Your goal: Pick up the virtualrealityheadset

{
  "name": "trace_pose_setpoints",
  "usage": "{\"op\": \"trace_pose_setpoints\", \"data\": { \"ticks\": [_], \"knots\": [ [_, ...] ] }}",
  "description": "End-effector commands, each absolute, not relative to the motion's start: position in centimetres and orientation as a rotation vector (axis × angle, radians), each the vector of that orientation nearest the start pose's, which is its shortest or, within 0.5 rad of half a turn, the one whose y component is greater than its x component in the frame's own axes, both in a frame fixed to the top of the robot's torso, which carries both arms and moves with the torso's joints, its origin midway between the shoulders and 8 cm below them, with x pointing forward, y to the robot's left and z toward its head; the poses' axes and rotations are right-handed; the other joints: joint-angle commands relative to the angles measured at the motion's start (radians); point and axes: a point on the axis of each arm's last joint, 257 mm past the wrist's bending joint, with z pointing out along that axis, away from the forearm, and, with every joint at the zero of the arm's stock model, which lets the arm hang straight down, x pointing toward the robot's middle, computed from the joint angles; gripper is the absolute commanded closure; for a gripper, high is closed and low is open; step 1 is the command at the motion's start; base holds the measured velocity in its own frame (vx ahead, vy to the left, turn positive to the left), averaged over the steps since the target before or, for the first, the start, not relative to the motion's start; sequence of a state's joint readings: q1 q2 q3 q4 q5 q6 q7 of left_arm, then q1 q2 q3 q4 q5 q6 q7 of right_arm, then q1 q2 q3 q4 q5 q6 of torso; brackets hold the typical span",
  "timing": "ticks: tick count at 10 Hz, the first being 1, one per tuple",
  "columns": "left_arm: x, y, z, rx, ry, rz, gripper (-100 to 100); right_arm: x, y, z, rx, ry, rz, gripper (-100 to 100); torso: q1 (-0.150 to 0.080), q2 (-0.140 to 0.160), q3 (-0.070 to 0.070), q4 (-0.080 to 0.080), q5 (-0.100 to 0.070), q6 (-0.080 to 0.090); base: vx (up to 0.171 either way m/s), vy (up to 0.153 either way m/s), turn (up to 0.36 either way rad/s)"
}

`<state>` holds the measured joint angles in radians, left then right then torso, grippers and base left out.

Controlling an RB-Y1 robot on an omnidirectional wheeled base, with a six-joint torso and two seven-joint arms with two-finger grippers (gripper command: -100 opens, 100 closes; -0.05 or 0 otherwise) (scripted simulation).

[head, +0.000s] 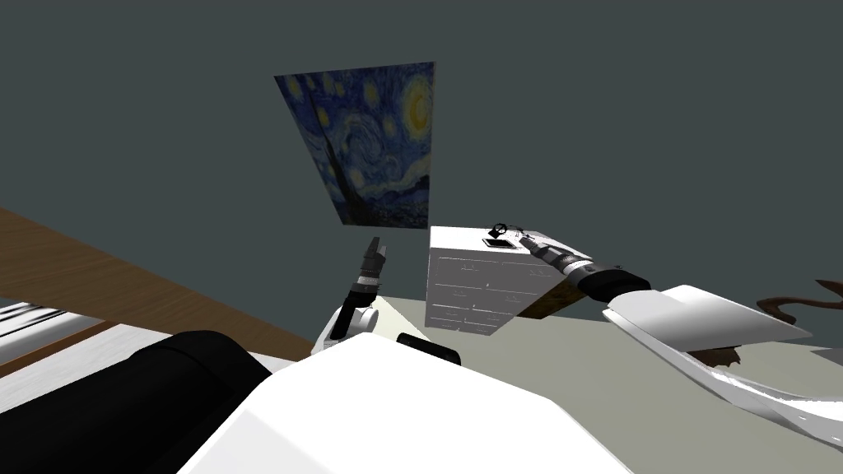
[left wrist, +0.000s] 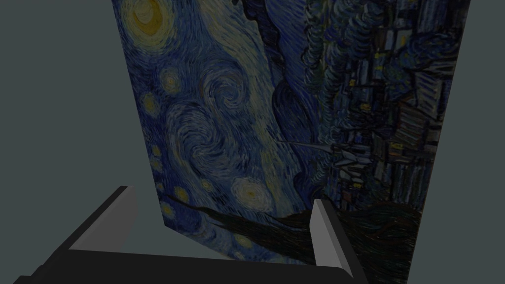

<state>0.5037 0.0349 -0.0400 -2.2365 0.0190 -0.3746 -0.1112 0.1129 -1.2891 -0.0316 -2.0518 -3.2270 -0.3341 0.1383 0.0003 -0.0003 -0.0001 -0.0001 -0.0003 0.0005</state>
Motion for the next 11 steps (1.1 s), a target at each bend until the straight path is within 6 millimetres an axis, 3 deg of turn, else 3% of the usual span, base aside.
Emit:
{"op": "trace_pose_setpoints", "data": {
  "ticks": [1,2,6,7,11],
  "knots": [
    [37.3,27.0,-2.3,-0.738,0.785,-1.209,0,51.4,-38.3,-1.0,-2.125,0.173,-1.944,-100,0.0,0.0,0.0,0.0,0.0,0.0,0.0,0.0,0.0],
    [37.3,27.0,-2.3,-0.738,0.785,-1.209,0,51.8,-39.4,-0.4,-2.151,0.18,-1.953,-100,0.0,0.0,0.0,0.0,0.0,0.0,0.014,0.013,0.023],
    [37.3,27.0,-2.3,-0.738,0.785,-1.209,0,51.7,-39.0,-1.2,-2.127,0.274,-1.854,-100,0.0,0.0,0.0,0.0,0.0,0.0,0.007,0.007,0.003],
    [37.3,27.0,-2.3,-0.738,0.785,-1.209,0,52.1,-40.1,-0.6,-2.15,0.288,-1.862,-100,0.0,0.0,0.0,0.0,0.0,0.0,0.018,0.013,0.022],
    [37.3,27.0,-2.3,-0.738,0.785,-1.209,0,51.9,-39.7,-1.4,-2.123,0.373,-1.768,-100,0.0,0.0,0.0,0.0,0.0,0.0,0.007,0.007,0.002]
  ]
}}
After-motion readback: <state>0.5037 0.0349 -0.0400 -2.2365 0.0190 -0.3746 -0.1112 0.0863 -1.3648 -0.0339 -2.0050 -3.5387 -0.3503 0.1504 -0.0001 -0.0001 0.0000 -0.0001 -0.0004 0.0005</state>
